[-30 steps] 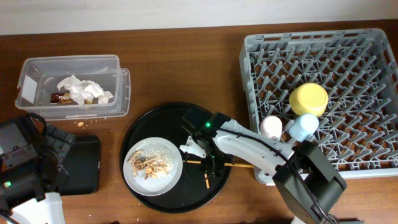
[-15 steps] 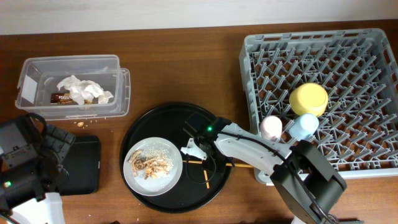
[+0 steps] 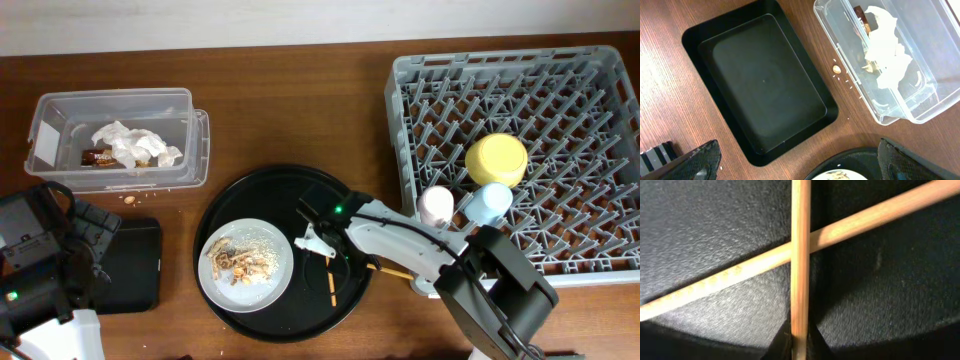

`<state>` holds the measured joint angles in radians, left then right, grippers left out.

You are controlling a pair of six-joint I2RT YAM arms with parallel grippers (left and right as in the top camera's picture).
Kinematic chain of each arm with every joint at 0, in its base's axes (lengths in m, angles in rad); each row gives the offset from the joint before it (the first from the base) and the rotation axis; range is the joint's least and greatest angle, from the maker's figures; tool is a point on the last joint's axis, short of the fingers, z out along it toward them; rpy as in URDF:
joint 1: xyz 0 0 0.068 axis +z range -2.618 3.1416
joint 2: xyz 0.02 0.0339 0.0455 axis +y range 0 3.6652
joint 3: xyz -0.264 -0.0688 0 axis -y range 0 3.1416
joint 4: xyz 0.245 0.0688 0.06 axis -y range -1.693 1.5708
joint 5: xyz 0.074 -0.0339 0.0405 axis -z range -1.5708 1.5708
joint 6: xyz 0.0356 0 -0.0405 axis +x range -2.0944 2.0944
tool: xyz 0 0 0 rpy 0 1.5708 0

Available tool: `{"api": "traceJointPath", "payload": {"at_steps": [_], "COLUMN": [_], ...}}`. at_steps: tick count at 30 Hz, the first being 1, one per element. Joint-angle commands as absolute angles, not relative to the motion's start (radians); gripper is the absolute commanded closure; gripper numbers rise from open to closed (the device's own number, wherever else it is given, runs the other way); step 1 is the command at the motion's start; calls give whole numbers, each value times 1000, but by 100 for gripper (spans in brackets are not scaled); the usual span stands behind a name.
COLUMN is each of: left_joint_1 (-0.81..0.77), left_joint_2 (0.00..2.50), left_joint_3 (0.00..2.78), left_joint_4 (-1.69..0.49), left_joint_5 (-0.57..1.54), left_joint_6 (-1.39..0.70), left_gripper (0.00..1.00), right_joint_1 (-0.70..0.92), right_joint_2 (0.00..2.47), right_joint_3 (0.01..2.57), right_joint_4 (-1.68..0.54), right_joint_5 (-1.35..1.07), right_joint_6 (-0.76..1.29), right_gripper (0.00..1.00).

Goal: Sort waste into correct bins and load items into the dishwasher rack
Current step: 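Lift the chopstick with the right gripper and carry it toward the rack, then place the chopstick along the rack's left edge and release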

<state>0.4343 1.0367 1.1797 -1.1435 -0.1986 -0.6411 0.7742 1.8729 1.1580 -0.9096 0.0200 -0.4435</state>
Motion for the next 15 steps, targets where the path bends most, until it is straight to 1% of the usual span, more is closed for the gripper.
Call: {"api": "traceJointPath", "payload": {"at_steps": [1, 3, 6, 8, 10, 11, 12, 15], "left_joint_1": [440, 440, 440, 440, 440, 440, 440, 440], "left_joint_2": [1032, 1032, 1032, 1032, 1032, 1032, 1032, 1032], "left_joint_3": [1182, 1182, 1182, 1182, 1182, 1182, 1182, 1182], "left_joint_4": [-1143, -1143, -1143, -1143, -1143, -1143, -1143, -1143], "left_joint_5": [-199, -199, -199, -199, -199, -199, -199, -199], "left_joint_6": [-643, -643, -643, -643, -643, -643, -643, -643], "left_gripper": [1, 1, 1, 1, 1, 1, 1, 1], "right_joint_1": [779, 779, 765, 725, 654, 590, 516, 373], "right_joint_2": [1871, 1870, 1869, 1869, 1869, 1869, 1869, 1874], "right_joint_3": [1259, 1341, 1538, 1689, 1806, 1862, 1889, 1887], "right_joint_4": [-971, -1031, -1113, -1137, -1137, -1132, -1103, -1028], "right_joint_5": [42, 43, 43, 67, 115, 118, 118, 107], "right_joint_6": [-429, -420, -323, -258, -150, -109, -66, 8], "right_gripper": [96, 96, 96, 96, 96, 96, 96, 96]}}
